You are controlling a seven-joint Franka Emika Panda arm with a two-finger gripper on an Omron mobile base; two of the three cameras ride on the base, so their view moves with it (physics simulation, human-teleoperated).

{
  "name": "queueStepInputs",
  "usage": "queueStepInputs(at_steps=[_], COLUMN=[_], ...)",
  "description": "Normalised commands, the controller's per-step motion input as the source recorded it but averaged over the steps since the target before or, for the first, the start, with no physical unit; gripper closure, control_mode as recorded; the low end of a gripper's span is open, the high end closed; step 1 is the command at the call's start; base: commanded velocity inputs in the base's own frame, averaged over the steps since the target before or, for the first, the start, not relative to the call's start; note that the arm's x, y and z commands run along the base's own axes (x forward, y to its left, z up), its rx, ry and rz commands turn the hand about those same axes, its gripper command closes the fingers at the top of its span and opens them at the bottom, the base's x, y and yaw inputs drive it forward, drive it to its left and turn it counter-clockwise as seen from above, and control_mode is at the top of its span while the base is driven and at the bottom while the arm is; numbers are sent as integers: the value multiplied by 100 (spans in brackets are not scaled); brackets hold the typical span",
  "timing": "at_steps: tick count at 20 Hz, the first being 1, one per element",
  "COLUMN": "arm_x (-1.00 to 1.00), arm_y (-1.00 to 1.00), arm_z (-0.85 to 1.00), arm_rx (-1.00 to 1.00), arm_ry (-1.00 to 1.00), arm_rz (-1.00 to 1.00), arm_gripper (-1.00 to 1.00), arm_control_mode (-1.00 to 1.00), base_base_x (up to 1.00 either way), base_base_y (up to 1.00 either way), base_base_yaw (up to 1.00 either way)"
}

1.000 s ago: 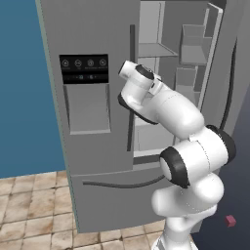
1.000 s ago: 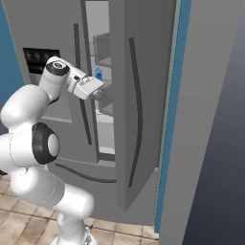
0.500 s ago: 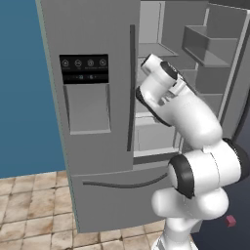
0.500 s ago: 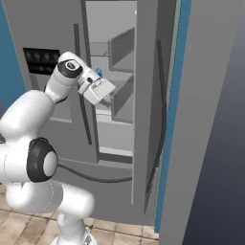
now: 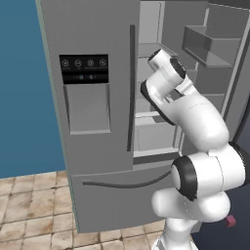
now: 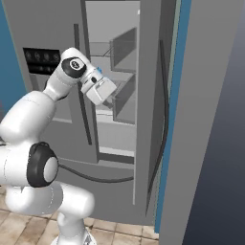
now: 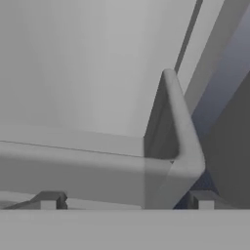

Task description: Take the lemon wedge from the fridge and place it on the plate with fish on the dining counter.

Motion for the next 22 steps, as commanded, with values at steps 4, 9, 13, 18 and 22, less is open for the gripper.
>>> queueStepInputs(at_steps=[4,9,13,18,22], arm_x=[2,5,-61,-82,-57], arm_y=[-98,-100,-47,92,100], arm_z=[-36,-34,-4,0,0], arm_rx=[0,1,2,-3,-1], arm_ry=[-4,-5,-17,-4,2], arm_rz=[0,0,19,45,49], arm_gripper=[-100,-100,-100,-100,-100], arm_control_mode=[-100,-100,-100,-100,-100], base_base_x=[0,0,0,0,0], base_base_y=[0,0,0,0,0], base_base_yaw=[0,0,0,0,0])
